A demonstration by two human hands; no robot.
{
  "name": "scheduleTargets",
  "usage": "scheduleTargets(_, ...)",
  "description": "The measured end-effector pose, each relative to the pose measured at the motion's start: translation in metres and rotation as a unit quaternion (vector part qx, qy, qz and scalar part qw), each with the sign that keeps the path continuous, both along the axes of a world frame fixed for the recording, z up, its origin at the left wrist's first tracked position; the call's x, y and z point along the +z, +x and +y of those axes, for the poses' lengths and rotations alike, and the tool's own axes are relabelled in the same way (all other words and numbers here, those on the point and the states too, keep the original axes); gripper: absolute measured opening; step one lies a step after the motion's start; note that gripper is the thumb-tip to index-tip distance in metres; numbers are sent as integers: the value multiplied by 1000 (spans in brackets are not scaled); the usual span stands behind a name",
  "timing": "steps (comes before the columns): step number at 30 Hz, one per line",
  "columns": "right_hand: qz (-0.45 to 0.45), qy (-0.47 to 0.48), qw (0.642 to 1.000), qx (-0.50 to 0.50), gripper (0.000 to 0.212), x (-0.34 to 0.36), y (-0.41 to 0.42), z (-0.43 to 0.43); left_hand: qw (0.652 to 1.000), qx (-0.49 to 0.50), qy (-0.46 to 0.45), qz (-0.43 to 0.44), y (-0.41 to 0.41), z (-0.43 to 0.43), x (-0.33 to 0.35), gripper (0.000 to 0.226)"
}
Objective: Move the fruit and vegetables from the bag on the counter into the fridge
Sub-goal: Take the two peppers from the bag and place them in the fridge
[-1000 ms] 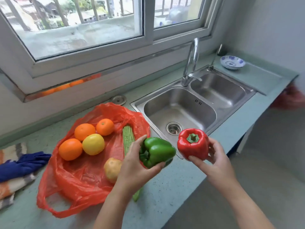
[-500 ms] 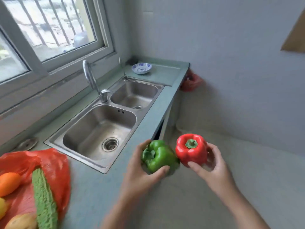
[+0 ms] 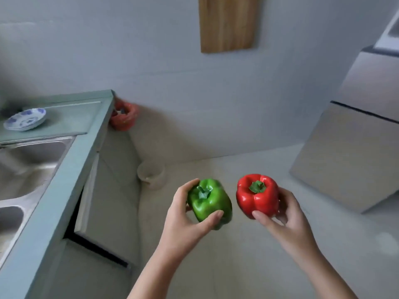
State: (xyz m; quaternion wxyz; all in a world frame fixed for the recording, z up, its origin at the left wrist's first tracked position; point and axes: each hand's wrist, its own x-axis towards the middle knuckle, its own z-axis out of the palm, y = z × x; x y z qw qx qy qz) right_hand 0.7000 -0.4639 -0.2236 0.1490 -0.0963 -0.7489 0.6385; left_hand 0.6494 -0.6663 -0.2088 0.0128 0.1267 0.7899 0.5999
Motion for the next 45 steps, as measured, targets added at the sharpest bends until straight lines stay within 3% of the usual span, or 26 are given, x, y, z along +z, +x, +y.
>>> scheduleTargets(12, 10, -26, 984, -177, 66, 8, -2, 117, 991, -131, -14, 2, -71, 147, 6, 65)
scheduleTargets(24, 39, 5, 925, -379, 74, 67, -80, 280, 944, -311, 101, -48, -200, 358, 46, 73)
scheduleTargets(28, 40, 21, 913, -405, 71, 76, -111, 322, 940, -334, 75, 3, -227, 418, 56, 67)
scheduleTargets(39, 54, 5, 897, -439, 73, 81, -163, 459, 940, -329, 84, 26, -282, 559, 63, 64)
scheduleTargets(45, 76, 36, 908, -411, 78, 102, -185, 571, 939, -327, 104, 36, -297, 676, 87, 68)
